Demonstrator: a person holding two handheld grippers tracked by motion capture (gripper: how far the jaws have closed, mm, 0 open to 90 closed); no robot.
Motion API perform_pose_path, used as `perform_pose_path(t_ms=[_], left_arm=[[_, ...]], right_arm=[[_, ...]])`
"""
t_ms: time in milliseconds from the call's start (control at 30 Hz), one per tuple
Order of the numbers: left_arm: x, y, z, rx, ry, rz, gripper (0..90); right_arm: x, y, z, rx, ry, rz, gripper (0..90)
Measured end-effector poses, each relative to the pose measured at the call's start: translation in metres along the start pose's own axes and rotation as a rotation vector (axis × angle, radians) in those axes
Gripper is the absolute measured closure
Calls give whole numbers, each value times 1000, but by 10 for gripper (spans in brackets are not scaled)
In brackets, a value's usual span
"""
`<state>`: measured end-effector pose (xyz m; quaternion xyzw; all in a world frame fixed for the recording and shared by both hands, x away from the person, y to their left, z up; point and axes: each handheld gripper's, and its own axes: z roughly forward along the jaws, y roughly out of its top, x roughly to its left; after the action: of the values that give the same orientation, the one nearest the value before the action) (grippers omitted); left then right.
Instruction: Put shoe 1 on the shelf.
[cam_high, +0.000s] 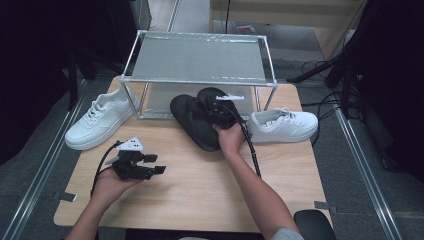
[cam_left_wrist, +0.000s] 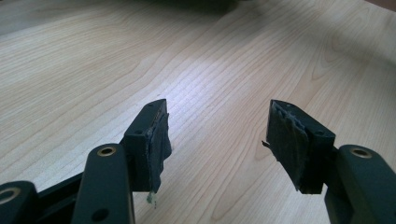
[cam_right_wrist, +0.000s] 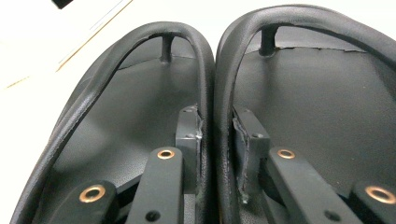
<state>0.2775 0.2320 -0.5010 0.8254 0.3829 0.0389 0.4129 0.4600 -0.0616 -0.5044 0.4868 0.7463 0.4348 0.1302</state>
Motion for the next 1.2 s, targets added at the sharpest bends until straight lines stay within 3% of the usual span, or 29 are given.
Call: perform_pose_path(t_ms=[167,300,433,833,1200], left_arm=[[0,0,1,4,-7,2,395],[-1,0,2,2,-8,2,395],[-1,0,2,2,-9,-1,395],[0,1,3,2,-7,2,395],[3,7,7,7,-21,15,394]], right_arm=[[-4,-2,9,-13,-28,24,735],[-5,-2,11,-30,-18,39,680],[-2,-2,9,-22,-21,5,622],[1,2,-7,-14,-23,-45,577],[2,2,-34,-20,35,-92,578]])
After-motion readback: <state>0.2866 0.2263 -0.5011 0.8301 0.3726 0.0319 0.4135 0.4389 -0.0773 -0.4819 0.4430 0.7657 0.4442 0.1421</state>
